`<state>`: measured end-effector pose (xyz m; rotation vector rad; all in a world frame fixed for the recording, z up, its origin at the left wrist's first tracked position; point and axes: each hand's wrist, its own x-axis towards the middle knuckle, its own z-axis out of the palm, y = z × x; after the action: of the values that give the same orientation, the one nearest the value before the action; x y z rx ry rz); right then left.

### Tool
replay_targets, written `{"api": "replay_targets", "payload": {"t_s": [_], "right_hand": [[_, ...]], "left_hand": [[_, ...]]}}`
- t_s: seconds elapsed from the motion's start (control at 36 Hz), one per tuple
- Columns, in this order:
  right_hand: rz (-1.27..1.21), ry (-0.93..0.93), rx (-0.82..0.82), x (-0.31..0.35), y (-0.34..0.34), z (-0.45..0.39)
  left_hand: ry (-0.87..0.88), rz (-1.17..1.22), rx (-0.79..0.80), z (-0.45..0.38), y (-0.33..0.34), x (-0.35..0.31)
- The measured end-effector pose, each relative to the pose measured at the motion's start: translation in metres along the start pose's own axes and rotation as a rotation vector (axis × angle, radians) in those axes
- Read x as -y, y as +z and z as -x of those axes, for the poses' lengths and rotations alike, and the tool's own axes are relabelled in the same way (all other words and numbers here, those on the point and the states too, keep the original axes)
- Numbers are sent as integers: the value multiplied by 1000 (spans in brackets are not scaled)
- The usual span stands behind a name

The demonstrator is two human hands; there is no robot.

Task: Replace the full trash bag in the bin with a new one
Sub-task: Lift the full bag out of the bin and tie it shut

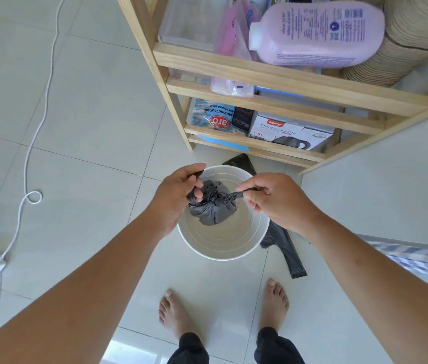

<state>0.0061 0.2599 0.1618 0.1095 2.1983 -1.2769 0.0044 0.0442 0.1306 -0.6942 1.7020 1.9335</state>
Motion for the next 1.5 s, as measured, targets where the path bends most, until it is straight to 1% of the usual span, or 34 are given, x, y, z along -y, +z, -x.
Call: {"api": "replay_targets", "payload": {"t_s": [0.08, 0.19, 0.42, 0.5, 0.56, 0.67, 0.72, 0.83, 0.92, 0.97, 1.03, 1.08, 1.14, 1.28, 1.39, 1.42, 1.44, 1.5], "right_hand": [[-52, -25, -23, 8, 0, 2], [-146, -34, -70, 14, 1, 3], [-218, -15, -81, 17, 1, 1], [-247, 2, -83, 15, 1, 1], [-283, 19, -84, 15, 1, 0], [-335, 29, -79, 13, 1, 0], [-357, 36, -69, 13, 0, 0], [-404, 28, -64, 11, -1, 1], [-491, 80, -118, 5, -1, -1], [-531, 143, -158, -3, -1, -2], [-475, 215, -116, -12, 6, -2], [-434, 264, -27, -19, 18, 1], [-466, 267, -7, -22, 32, 3], [-535, 218, -179, -26, 53, 1], [-534, 165, -252, -25, 59, -1], [-491, 111, -280, -25, 60, -2], [-389, 25, -317, -26, 62, -3], [-81, -197, -367, -26, 63, -3]], "left_hand": [[-6, -135, -73, -2, 6, 5], [-32, -187, -138, -1, 10, 9], [-27, -398, -84, 4, 18, 14], [24, -557, -32, 5, 23, 14], [65, -684, 36, 8, 25, 11], [199, -791, 200, 16, 32, 2], [212, -777, 210, 14, 32, 2], [228, -716, 147, 8, 32, 9], [213, -705, 128, 5, 30, 12], [175, -643, 122, 5, 28, 13], [167, -593, 120, 5, 26, 13], [171, -559, 108, 5, 25, 12], [159, -507, 101, 5, 26, 12], [114, -463, 91, 5, 26, 14], [96, -440, 58, 6, 28, 13], [88, -442, 42, 6, 28, 13], [78, -456, 22, 5, 29, 13], [40, -504, -24, 2, 30, 13]]}}
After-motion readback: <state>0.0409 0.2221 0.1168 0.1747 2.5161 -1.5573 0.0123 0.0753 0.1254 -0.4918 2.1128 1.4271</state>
